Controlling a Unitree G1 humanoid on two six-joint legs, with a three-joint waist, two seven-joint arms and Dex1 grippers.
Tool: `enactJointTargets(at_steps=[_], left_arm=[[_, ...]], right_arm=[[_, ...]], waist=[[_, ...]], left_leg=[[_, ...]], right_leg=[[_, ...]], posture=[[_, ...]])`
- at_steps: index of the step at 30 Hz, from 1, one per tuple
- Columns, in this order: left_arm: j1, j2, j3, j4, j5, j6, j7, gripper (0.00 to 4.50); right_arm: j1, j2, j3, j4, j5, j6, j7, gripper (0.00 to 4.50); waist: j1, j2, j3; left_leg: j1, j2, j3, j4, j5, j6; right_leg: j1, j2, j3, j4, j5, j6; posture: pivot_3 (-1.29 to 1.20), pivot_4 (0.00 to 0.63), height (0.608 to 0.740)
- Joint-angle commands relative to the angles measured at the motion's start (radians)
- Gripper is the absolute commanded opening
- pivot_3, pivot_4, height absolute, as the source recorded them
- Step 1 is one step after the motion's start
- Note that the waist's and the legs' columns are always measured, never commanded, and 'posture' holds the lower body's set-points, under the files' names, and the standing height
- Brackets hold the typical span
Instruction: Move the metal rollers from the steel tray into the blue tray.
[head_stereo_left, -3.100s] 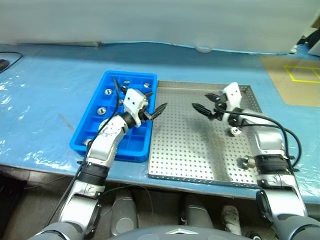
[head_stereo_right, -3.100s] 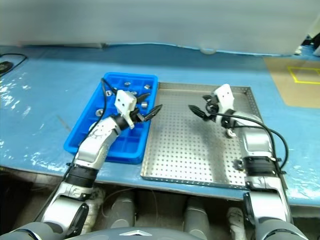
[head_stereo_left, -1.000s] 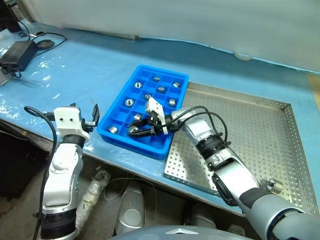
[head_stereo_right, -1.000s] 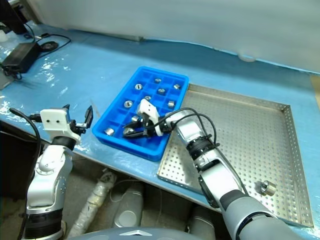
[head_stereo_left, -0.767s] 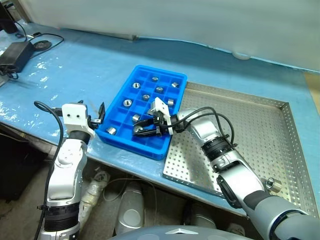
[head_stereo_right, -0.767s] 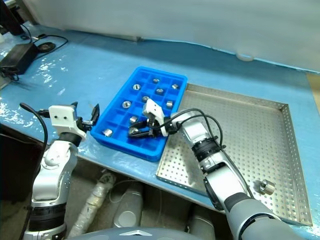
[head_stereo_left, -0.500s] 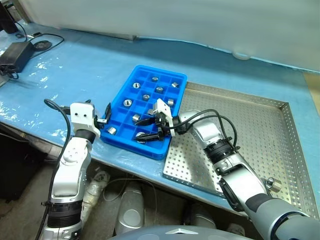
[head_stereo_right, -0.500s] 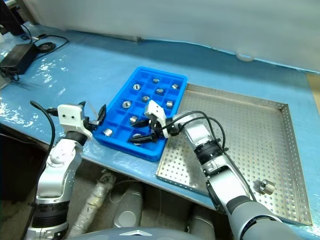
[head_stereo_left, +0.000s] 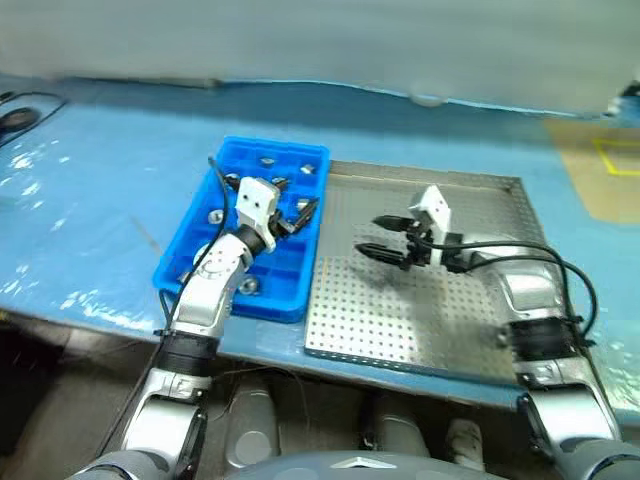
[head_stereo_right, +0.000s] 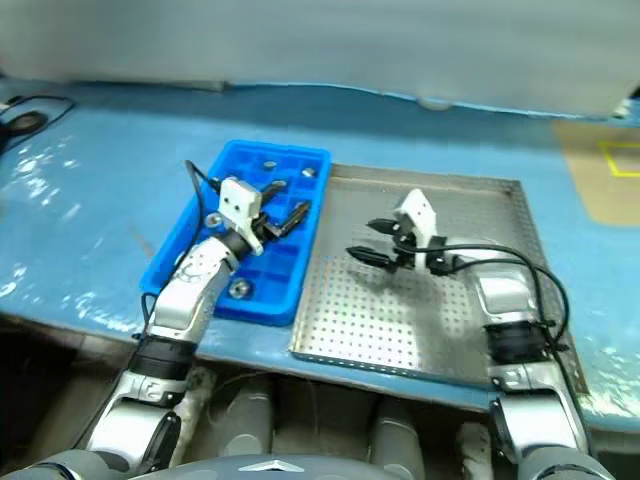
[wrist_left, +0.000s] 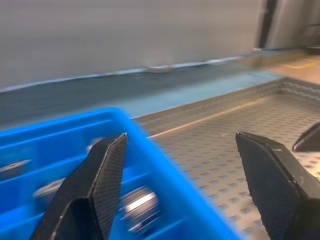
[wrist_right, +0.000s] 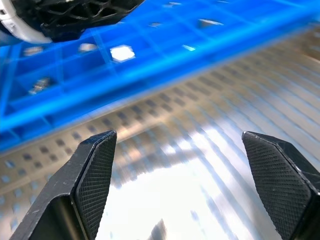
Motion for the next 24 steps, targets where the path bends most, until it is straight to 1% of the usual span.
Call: enactJointTargets(at_steps=[1,3,5,6,8,9,14,16,18,24], left_arm=[[-0.074,-0.031,-0.034,0.091,-0.011,-0.086,-0.080,3.65],[-0.098,-0.050,-0.045,0.139,-0.014,-0.110,-0.118,3.65],[-0.117,-0.064,-0.055,0.183,-0.014,-0.131,-0.152,3.65],[-0.124,-0.070,-0.058,0.199,-0.014,-0.138,-0.166,3.65],[-0.133,-0.079,-0.061,0.225,-0.011,-0.150,-0.185,3.65],[-0.136,-0.082,-0.061,0.233,-0.009,-0.156,-0.190,3.65],[-0.140,-0.092,-0.068,0.263,-0.002,-0.169,-0.221,3.65],[-0.139,-0.094,-0.070,0.274,0.007,-0.177,-0.224,3.65],[-0.143,-0.095,-0.070,0.284,0.012,-0.183,-0.225,3.65],[-0.139,-0.094,-0.073,0.284,0.016,-0.186,-0.230,3.65]], right_arm=[[0.100,-0.058,-0.121,-0.183,0.063,0.075,-0.064,4.22],[0.170,-0.086,-0.177,-0.246,0.087,0.107,-0.094,4.22],[0.248,-0.110,-0.236,-0.306,0.107,0.141,-0.122,4.22],[0.290,-0.122,-0.262,-0.331,0.114,0.153,-0.130,4.22],[0.357,-0.138,-0.299,-0.367,0.128,0.171,-0.145,4.22],[0.375,-0.143,-0.307,-0.375,0.136,0.176,-0.151,4.22],[0.483,-0.174,-0.336,-0.404,0.141,0.193,-0.157,4.22],[0.518,-0.190,-0.326,-0.393,0.122,0.182,-0.161,4.22],[0.536,-0.199,-0.314,-0.376,0.109,0.165,-0.167,4.22],[0.551,-0.213,-0.304,-0.326,0.079,0.133,-0.185,4.22]], waist=[[-0.027,0.000,0.000],[-0.063,0.000,0.000],[-0.087,0.000,0.000],[-0.091,0.000,0.000],[-0.099,0.000,0.000],[-0.105,0.000,0.000],[-0.114,0.000,-0.001],[-0.115,0.001,-0.001],[-0.116,0.001,-0.001],[-0.116,0.001,-0.001]], left_leg=[[0.000,0.000,0.001,0.000,0.000,0.000],[0.001,0.000,0.004,0.000,-0.001,0.002],[0.004,0.000,0.007,0.000,-0.002,0.004],[0.005,0.000,0.009,0.000,-0.002,0.004],[0.007,0.000,0.012,0.000,-0.003,0.005],[0.008,0.000,0.014,0.000,-0.004,0.006],[0.007,-0.001,0.019,0.001,-0.006,0.010],[0.006,-0.001,0.020,0.001,-0.007,0.012],[0.005,-0.001,0.021,0.001,-0.008,0.014],[0.005,-0.001,0.023,0.001,-0.010,0.016]], right_leg=[[0.000,0.000,0.001,0.000,0.000,0.000],[-0.001,0.000,0.003,-0.001,0.000,0.000],[-0.001,0.000,0.006,-0.001,0.000,0.001],[-0.001,0.000,0.006,-0.001,-0.001,0.001],[-0.001,0.000,0.009,-0.002,-0.005,0.009],[-0.001,0.000,0.011,-0.002,-0.005,0.009],[-0.001,-0.002,0.014,-0.006,-0.006,0.010],[0.000,-0.002,0.015,-0.011,-0.005,0.011],[0.001,-0.002,0.015,-0.017,-0.002,0.014],[0.001,-0.002,0.015,-0.017,-0.002,0.014]], posture=[[-0.20,0.150,0.740],[-0.26,0.150,0.740],[-0.29,0.150,0.740],[-0.30,0.150,0.740],[-0.31,0.150,0.740],[-0.31,0.150,0.740],[-0.33,0.150,0.740],[-0.33,0.150,0.740],[-0.33,0.150,0.740],[-0.33,0.150,0.740]])
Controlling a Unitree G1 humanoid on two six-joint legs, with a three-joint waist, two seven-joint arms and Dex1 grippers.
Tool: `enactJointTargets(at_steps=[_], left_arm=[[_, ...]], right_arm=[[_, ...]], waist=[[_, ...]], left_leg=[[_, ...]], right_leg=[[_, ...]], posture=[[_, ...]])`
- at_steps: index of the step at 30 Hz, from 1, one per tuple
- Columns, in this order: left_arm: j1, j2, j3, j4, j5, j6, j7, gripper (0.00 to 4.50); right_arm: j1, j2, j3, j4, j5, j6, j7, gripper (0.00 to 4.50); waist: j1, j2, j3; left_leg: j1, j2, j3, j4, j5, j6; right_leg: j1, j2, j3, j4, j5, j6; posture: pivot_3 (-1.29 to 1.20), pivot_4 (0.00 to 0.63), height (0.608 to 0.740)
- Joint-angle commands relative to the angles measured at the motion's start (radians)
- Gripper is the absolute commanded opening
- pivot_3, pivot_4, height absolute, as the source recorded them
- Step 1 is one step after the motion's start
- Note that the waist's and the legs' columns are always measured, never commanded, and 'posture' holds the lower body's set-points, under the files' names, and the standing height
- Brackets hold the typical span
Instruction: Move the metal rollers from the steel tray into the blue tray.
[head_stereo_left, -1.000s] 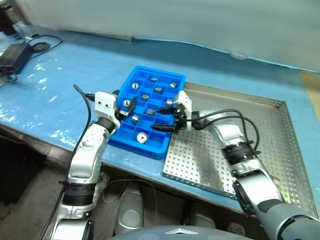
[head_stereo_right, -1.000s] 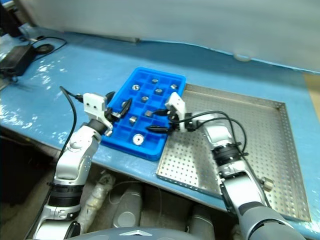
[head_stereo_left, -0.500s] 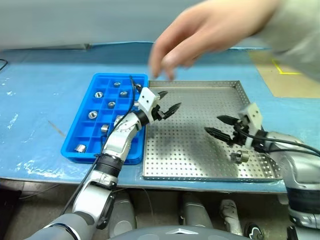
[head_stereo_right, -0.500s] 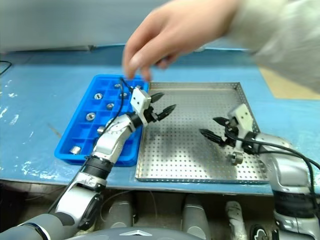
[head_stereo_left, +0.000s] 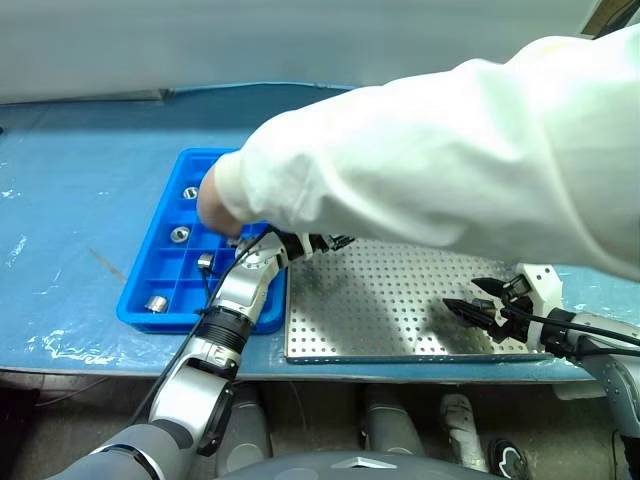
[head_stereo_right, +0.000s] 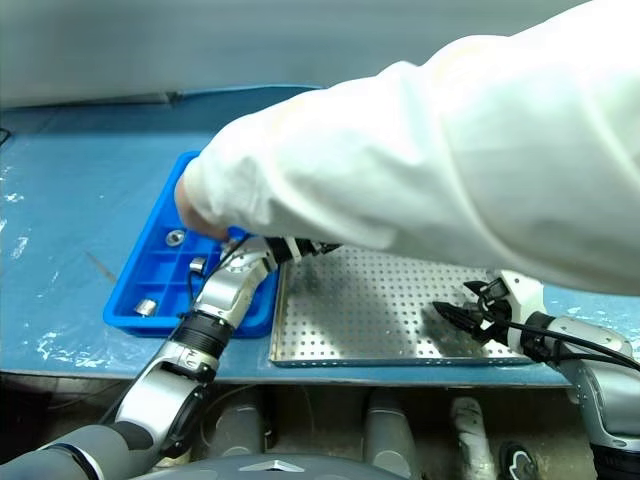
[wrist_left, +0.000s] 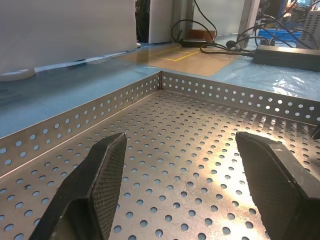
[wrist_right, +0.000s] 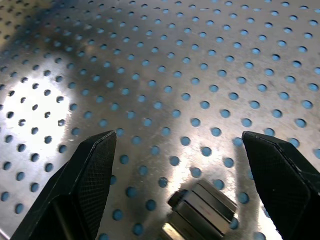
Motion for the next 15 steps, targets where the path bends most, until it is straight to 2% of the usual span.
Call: enactJointTargets(at_steps=[1,6,11,15], left_arm=[[-0.009,0.000,-0.008,-0.024,0.005,-0.022,-0.010,3.65],[-0.007,-0.004,-0.010,-0.028,0.008,-0.024,-0.007,3.65],[-0.009,-0.002,-0.010,-0.026,0.013,-0.029,-0.005,3.65],[-0.007,-0.001,-0.012,-0.029,0.015,-0.031,-0.002,3.65]], right_arm=[[0.009,-0.025,-0.005,0.007,-0.010,-0.037,0.000,4.22],[-0.038,-0.020,-0.010,0.023,0.016,-0.042,-0.003,4.22],[-0.009,-0.054,0.029,0.051,-0.021,-0.034,0.004,4.22],[0.025,-0.079,0.040,0.063,-0.009,-0.005,0.022,4.22]], waist=[[0.000,0.000,0.000],[0.000,0.000,0.000],[0.001,0.000,0.000],[0.001,0.000,0.000]], left_leg=[[0.000,0.000,0.000,0.000,0.000,0.000],[0.000,0.000,0.001,0.000,0.000,0.000],[0.001,0.000,0.001,0.000,0.000,0.000],[0.000,0.000,0.001,0.000,-0.001,0.001]], right_leg=[[0.000,0.000,0.000,0.000,0.000,0.000],[0.000,0.000,0.000,0.000,0.000,0.000],[0.000,0.000,0.001,0.000,0.000,0.000],[0.001,0.000,0.001,-0.001,0.004,-0.006]], posture=[[-0.33,0.150,0.740],[-0.32,0.150,0.740],[-0.31,0.150,0.740],[-0.31,0.150,0.740]])
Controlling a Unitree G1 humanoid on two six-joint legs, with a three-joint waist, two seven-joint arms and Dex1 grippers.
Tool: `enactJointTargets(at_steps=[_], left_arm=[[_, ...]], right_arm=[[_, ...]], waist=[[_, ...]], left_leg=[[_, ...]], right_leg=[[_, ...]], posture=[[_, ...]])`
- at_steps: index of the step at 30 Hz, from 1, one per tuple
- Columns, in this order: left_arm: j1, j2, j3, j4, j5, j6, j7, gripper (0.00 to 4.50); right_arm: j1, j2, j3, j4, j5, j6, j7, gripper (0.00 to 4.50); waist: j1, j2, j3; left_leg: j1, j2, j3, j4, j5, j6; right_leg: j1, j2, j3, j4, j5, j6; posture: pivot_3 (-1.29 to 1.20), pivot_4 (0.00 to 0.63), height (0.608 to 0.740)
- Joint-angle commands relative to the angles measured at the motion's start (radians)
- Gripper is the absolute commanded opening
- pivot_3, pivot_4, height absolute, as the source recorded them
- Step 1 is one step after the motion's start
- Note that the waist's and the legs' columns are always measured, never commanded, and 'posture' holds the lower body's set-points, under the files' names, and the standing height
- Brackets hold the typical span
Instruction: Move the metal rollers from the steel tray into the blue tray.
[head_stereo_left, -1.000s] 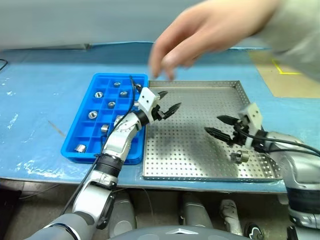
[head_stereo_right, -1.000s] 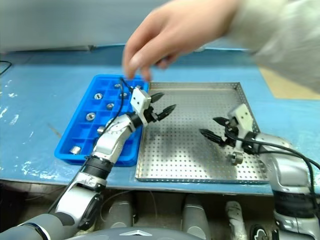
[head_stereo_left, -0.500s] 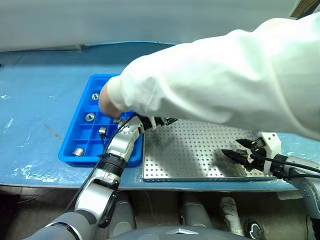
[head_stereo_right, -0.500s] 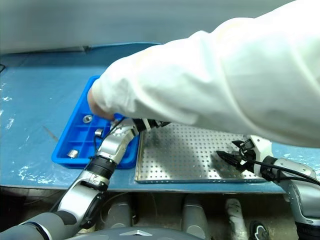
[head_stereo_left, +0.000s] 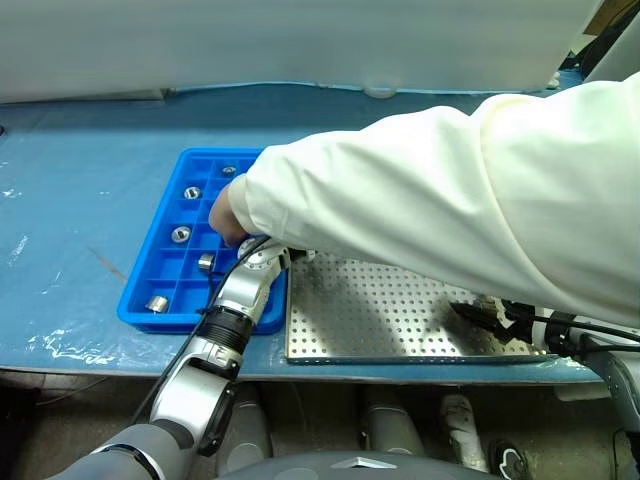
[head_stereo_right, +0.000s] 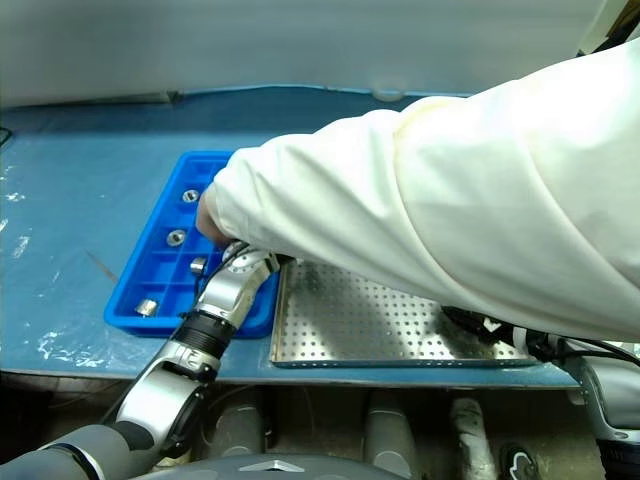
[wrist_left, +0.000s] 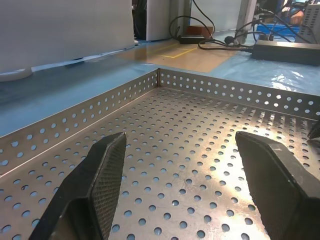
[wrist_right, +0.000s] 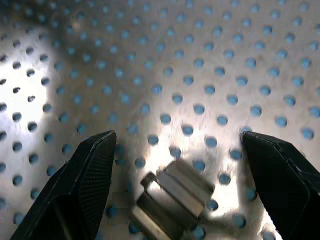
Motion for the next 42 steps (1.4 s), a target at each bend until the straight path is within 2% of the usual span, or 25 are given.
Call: enactJointTargets(at_steps=[1,2,5,6,12,18,24,29,30,33,42], left_arm=[[-0.004,-0.002,-0.003,-0.035,0.001,-0.027,-0.002,3.65],[-0.003,-0.001,-0.003,-0.036,0.001,-0.027,-0.002,3.65],[-0.001,0.000,-0.003,-0.035,0.003,-0.029,-0.001,3.65],[-0.002,0.001,-0.002,-0.035,0.005,-0.030,0.001,3.65],[-0.002,0.000,0.000,-0.033,0.011,-0.035,0.011,3.65],[-0.004,0.000,0.017,-0.038,0.011,-0.034,0.040,3.65],[-0.034,0.016,0.113,-0.014,0.002,-0.007,0.184,3.65],[-0.010,0.071,0.188,-0.069,0.026,-0.009,0.317,3.65],[-0.004,0.076,0.197,-0.082,0.021,-0.004,0.331,3.65],[0.055,0.100,0.225,-0.173,0.023,0.024,0.388,3.65],[0.209,0.154,0.287,-0.407,0.036,0.111,0.520,3.65]], right_arm=[[0.031,-0.029,-0.004,-0.002,0.016,0.031,0.021,4.22],[0.034,-0.031,-0.003,-0.001,0.019,0.036,0.021,4.22],[0.032,-0.027,-0.004,0.000,0.023,0.040,0.013,3.61],[0.032,-0.026,-0.004,-0.002,0.026,0.041,0.013,3.30],[0.024,-0.021,0.004,-0.005,0.024,0.026,0.005,1.40],[-0.025,0.014,0.004,-0.019,0.051,-0.012,-0.004,1.39],[-0.168,0.081,0.042,-0.042,0.128,0.007,0.002,1.39],[-0.392,0.158,0.203,0.022,0.139,0.007,0.042,1.39],[-0.425,0.170,0.227,0.041,0.133,0.003,0.049,1.39],[-0.567,0.233,0.326,0.131,0.112,-0.017,0.090,1.39],[-0.807,0.418,0.475,0.395,0.039,-0.158,0.173,1.39]], waist=[[0.000,0.000,0.000],[0.000,0.000,0.000],[0.000,0.000,0.000],[0.000,0.000,0.000],[0.000,0.000,0.000],[-0.001,0.000,0.000],[-0.004,0.000,0.000],[0.001,0.000,0.000],[0.006,0.000,0.000],[0.025,0.000,0.000],[0.086,-0.001,0.000]], left_leg=[[0.000,0.000,0.000,0.000,0.000,0.000],[0.001,0.000,0.000,0.000,0.000,0.000],[0.002,0.000,0.000,0.000,0.000,0.000],[0.002,0.000,0.000,0.000,0.000,0.000],[0.005,0.000,0.000,-0.001,0.000,0.000],[0.007,0.000,0.000,0.000,0.000,0.000],[0.007,0.000,0.000,0.000,0.000,0.000],[0.009,0.001,0.000,0.000,0.000,0.000],[0.008,0.001,0.000,-0.001,0.000,-0.001],[0.007,0.001,0.000,-0.002,0.000,-0.001],[0.006,0.002,0.000,-0.002,0.001,-0.002]], right_leg=[[0.001,0.000,0.000,0.000,0.000,0.000],[0.001,0.000,0.000,-0.001,0.000,0.000],[0.003,0.000,0.000,-0.001,-0.001,0.001],[0.003,0.000,0.000,-0.002,-0.004,0.006],[0.005,0.000,-0.001,-0.002,-0.004,0.007],[0.007,0.000,0.000,-0.002,-0.005,0.007],[0.006,0.000,0.000,-0.001,-0.004,0.008],[0.006,0.000,-0.001,0.001,-0.003,0.006],[0.005,0.000,-0.001,0.001,0.000,0.000],[0.005,0.000,-0.002,0.001,0.001,-0.001],[0.005,0.000,-0.004,0.003,0.000,-0.003]], posture=[[-0.31,0.150,0.740],[-0.31,0.150,0.740],[-0.31,0.150,0.740],[-0.31,0.150,0.740],[-0.31,0.150,0.740],[-0.30,0.150,0.740],[-0.21,0.150,0.740],[-0.10,0.150,0.740],[-0.07,0.150,0.740],[0.01,0.150,0.740],[0.20,0.150,0.740]])
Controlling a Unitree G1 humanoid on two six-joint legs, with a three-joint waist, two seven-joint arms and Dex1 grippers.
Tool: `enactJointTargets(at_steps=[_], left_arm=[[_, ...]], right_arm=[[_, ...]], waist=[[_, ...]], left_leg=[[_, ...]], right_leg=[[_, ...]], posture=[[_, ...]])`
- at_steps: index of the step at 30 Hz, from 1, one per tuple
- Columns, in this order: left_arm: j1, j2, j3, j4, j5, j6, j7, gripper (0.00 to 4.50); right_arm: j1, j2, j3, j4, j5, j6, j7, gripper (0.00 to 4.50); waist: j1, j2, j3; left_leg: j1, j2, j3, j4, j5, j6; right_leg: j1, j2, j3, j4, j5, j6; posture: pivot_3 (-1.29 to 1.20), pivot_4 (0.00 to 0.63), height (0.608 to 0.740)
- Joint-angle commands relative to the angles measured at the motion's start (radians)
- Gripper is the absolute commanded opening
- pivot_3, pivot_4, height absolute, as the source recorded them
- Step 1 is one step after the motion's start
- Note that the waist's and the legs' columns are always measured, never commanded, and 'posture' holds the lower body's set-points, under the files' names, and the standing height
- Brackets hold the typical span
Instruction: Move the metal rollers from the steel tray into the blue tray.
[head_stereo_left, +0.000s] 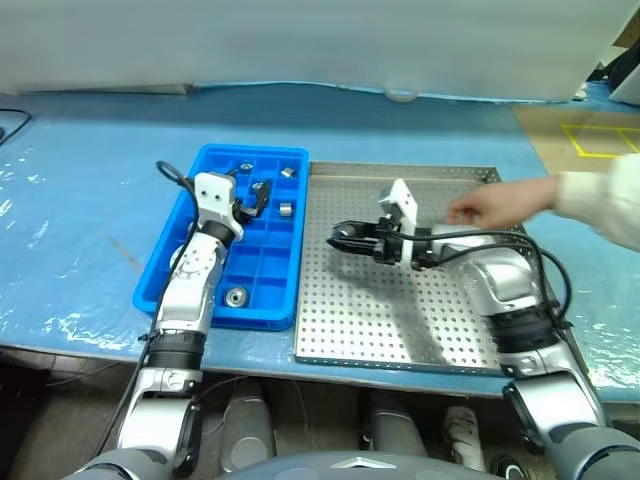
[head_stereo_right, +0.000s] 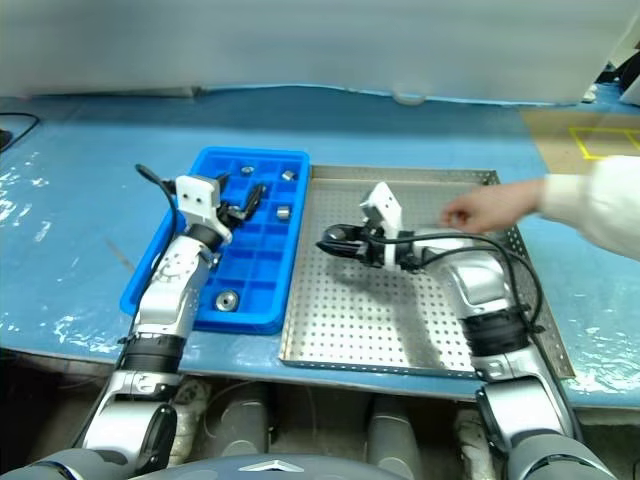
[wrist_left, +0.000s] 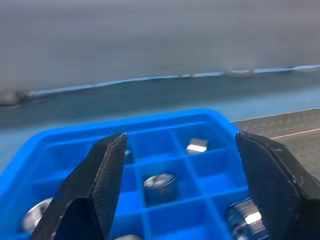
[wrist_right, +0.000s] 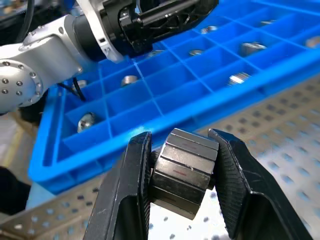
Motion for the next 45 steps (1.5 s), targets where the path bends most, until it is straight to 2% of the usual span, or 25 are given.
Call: enactJointTargets(at_steps=[1,5,11,16,25,37,38,44,45], left_arm=[[0.023,0.021,0.033,-0.111,0.014,0.021,0.053,3.65],[0.082,0.043,0.059,-0.191,0.025,0.057,0.101,3.65],[0.184,0.064,0.062,-0.285,0.060,0.081,0.131,3.65],[0.222,0.062,0.092,-0.315,0.044,0.099,0.157,3.65],[0.266,0.068,0.086,-0.359,0.054,0.133,0.164,3.65],[0.277,0.062,0.082,-0.379,0.057,0.142,0.178,3.65],[0.277,0.061,0.081,-0.378,0.056,0.141,0.177,3.65],[0.266,0.054,0.067,-0.364,0.049,0.139,0.164,3.65],[0.256,0.053,0.062,-0.359,0.041,0.138,0.154,3.65]], right_arm=[[-0.087,0.069,0.013,0.085,-0.033,-0.098,0.005,1.39],[-0.222,0.195,0.021,0.335,-0.121,-0.231,-0.063,1.39],[-0.340,0.276,0.036,0.609,-0.221,-0.366,-0.078,1.39],[-0.365,0.337,0.031,0.678,-0.248,-0.421,-0.054,1.39],[-0.412,0.411,-0.003,0.767,-0.280,-0.479,-0.095,1.39],[-0.461,0.411,-0.012,0.880,-0.344,-0.569,-0.148,1.39],[-0.459,0.410,-0.016,0.880,-0.341,-0.565,-0.138,2.13],[-0.432,0.382,-0.017,0.854,-0.353,-0.579,-0.115,4.04],[-0.427,0.372,-0.026,0.841,-0.348,-0.583,-0.115,4.04]], waist=[[0.005,0.000,0.000],[0.015,-0.001,0.000],[0.049,-0.001,0.000],[0.061,-0.001,0.000],[0.060,-0.001,0.000],[0.125,-0.001,0.000],[0.130,-0.001,0.000],[0.138,0.000,0.000],[0.139,0.000,0.000]], left_leg=[[0.000,0.000,0.000,0.000,0.000,0.000],[0.000,0.000,-0.001,0.000,0.001,-0.002],[-0.003,0.000,-0.003,-0.007,0.003,-0.005],[-0.016,0.001,-0.007,-0.005,0.004,-0.006],[-0.012,0.003,-0.015,-0.005,0.007,-0.012],[-0.016,0.002,-0.023,-0.006,0.009,-0.015],[-0.016,0.002,-0.024,-0.006,0.009,-0.015],[-0.017,0.002,-0.025,-0.006,0.009,-0.015],[-0.017,0.002,-0.025,-0.006,0.009,-0.015]], right_leg=[[0.000,0.000,0.000,0.000,0.000,0.000],[0.000,0.000,-0.001,0.002,0.000,-0.001],[-0.003,0.000,-0.004,0.000,0.000,-0.002],[-0.015,0.001,-0.008,0.003,-0.001,-0.004],[-0.017,0.002,-0.009,0.018,-0.003,-0.008],[-0.016,0.002,-0.017,0.017,-0.004,-0.011],[-0.016,0.002,-0.018,0.017,-0.004,-0.011],[-0.016,0.002,-0.018,0.017,-0.004,-0.011],[-0.016,0.002,-0.018,0.017,-0.004,-0.011]], posture=[[0.21,0.150,0.740],[0.31,0.150,0.740],[0.37,0.150,0.740],[0.42,0.150,0.740],[0.46,0.150,0.740],[0.48,0.150,0.740],[0.48,0.150,0.740],[0.48,0.150,0.740],[0.48,0.150,0.740]])
